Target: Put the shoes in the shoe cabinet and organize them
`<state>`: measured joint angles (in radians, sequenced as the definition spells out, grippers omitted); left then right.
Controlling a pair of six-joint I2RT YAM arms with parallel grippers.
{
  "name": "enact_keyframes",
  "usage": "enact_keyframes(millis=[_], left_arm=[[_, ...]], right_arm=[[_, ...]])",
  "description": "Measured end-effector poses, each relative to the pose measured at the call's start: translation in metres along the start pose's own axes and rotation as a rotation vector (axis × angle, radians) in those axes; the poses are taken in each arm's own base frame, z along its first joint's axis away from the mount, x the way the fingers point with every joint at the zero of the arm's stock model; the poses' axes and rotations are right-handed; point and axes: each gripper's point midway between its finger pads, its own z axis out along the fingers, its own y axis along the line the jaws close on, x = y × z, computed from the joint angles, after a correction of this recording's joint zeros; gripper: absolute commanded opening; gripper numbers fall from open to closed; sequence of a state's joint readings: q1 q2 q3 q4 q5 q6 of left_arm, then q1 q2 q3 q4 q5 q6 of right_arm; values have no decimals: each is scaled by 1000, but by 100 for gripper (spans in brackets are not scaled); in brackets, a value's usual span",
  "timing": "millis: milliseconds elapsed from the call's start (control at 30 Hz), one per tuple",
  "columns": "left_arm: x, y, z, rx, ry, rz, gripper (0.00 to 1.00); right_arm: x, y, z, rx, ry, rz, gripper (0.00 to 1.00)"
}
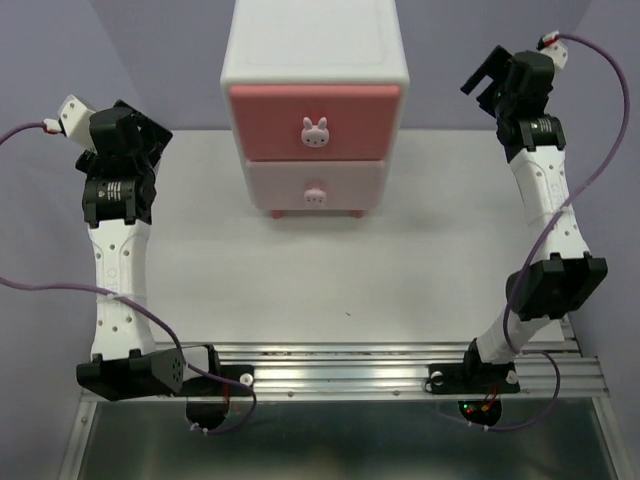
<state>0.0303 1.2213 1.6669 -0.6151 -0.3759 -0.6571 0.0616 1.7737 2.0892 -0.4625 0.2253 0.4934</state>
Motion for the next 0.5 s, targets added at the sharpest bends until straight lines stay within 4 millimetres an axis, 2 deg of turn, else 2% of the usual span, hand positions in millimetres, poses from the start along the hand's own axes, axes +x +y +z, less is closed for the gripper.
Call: enact_keyframes(millis=[67,100,133,200,300,367,500], left_arm=[[15,28,28,-82,49,7,99],[26,40,40,-118,79,14,99],[31,51,46,-149,95,18,99],[43,63,53,-181,128,42,99],[51,74,52,-190,131,88,99],[45,78,46,-187,82,103,99],[29,83,24,-114,-55,114,99]], right_arm=[[23,-42,-16,92,69,-20,100],[32,-52,-24,118,97,-30,100],[51,-68,-41,146,142,-48,100],[78,-86,-68,177,212,-71,100],[111,-108,-102,220,279,-73,100],[126,-122,-118,260,304,-64,100],[137,-141,-138,317,296,-37,100]])
